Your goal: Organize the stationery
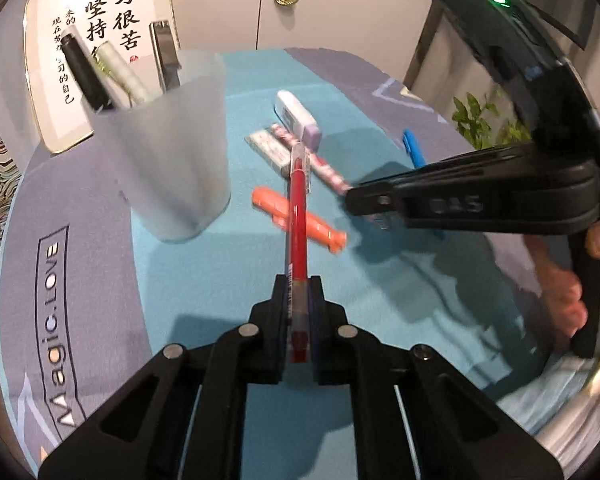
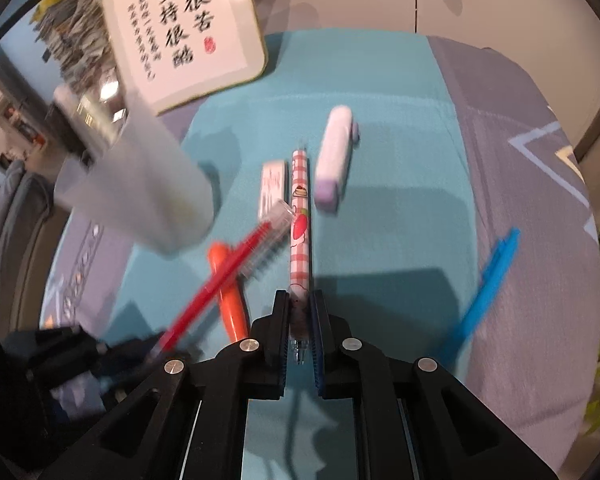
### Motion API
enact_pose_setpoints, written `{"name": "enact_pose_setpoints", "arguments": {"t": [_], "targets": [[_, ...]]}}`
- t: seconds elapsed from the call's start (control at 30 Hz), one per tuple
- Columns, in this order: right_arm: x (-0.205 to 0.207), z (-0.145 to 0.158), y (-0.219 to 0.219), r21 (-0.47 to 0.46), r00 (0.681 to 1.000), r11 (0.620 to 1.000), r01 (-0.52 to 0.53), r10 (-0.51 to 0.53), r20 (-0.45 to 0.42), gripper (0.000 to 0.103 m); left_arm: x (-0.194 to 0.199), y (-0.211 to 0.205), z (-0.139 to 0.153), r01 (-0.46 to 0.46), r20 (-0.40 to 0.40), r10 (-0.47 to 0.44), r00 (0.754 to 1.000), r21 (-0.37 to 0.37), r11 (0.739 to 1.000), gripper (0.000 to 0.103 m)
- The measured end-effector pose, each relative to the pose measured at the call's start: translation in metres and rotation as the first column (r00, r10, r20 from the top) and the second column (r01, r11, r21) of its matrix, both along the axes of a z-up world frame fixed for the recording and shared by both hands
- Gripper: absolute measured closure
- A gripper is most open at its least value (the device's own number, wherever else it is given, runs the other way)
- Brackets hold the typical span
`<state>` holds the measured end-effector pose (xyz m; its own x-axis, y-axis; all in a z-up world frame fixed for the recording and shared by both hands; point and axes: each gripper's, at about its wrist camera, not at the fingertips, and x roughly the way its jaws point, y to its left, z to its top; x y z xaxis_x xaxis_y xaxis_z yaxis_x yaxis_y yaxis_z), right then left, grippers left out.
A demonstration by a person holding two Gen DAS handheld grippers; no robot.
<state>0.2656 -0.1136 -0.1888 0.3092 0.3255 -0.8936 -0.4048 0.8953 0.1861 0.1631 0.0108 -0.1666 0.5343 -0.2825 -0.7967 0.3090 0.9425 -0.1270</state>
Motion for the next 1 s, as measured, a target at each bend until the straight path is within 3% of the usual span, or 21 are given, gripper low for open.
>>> {"name": "enact_pose_setpoints", "arguments": {"t": [0.43,1.0], "targets": [[-0.062,0.000,-0.044,-0.050,1.000,0.999,0.012,-0.012,-0.012,0.092,-0.029,0.007,-0.011,-0.001,0.001,0.001,1.000,-0.004,1.000,0.096],[-0.111,0.002,-0.055,-0.049,0.998,0.998,0.036,-0.038,-0.040,0.092,-0.062,0.024,-0.017,-0.051,-0.021,0.051,0.998,0.014,0.999,0.095]]}}
